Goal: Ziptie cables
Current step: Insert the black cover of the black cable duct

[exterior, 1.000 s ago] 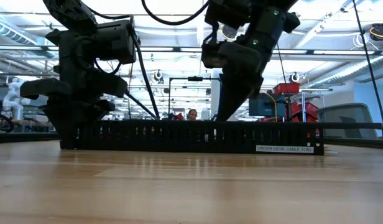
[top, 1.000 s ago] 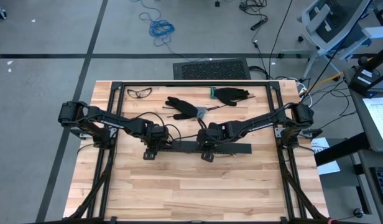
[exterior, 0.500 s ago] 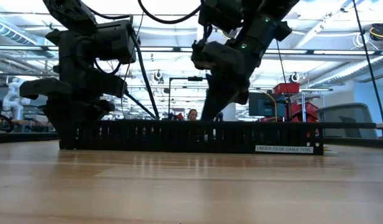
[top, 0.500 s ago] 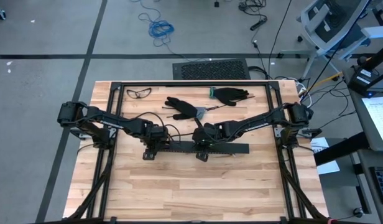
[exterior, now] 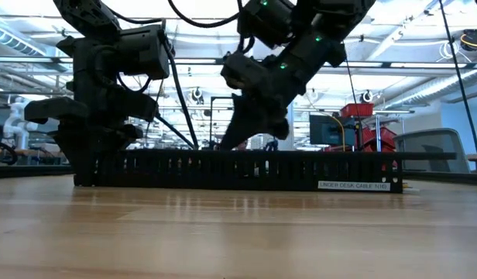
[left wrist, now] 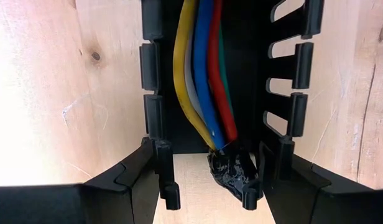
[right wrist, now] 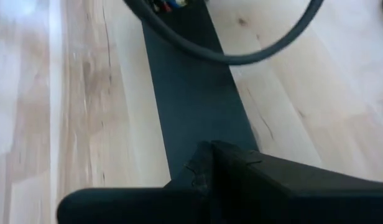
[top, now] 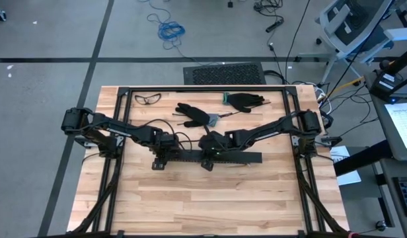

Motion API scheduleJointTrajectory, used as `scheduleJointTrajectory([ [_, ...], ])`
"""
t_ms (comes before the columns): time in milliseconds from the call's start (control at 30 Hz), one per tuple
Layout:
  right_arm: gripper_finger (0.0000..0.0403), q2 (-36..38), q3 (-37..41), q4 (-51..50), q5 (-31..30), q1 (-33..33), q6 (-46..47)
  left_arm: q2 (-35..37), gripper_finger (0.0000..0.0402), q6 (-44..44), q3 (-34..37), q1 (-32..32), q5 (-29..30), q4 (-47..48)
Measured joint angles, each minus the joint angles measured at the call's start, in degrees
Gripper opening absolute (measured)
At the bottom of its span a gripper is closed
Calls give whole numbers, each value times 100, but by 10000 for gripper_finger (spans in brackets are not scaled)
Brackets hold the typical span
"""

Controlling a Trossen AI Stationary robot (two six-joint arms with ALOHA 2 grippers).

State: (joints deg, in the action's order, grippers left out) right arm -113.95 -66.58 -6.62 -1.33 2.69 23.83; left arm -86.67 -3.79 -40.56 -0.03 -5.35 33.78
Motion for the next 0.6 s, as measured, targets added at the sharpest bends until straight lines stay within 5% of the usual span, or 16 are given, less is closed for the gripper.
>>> scheduleJointTrajectory([
  [600, 0, -407, 14, 1284, -135, -8, 516, 0, 231, 2, -2, 2, -2, 2],
])
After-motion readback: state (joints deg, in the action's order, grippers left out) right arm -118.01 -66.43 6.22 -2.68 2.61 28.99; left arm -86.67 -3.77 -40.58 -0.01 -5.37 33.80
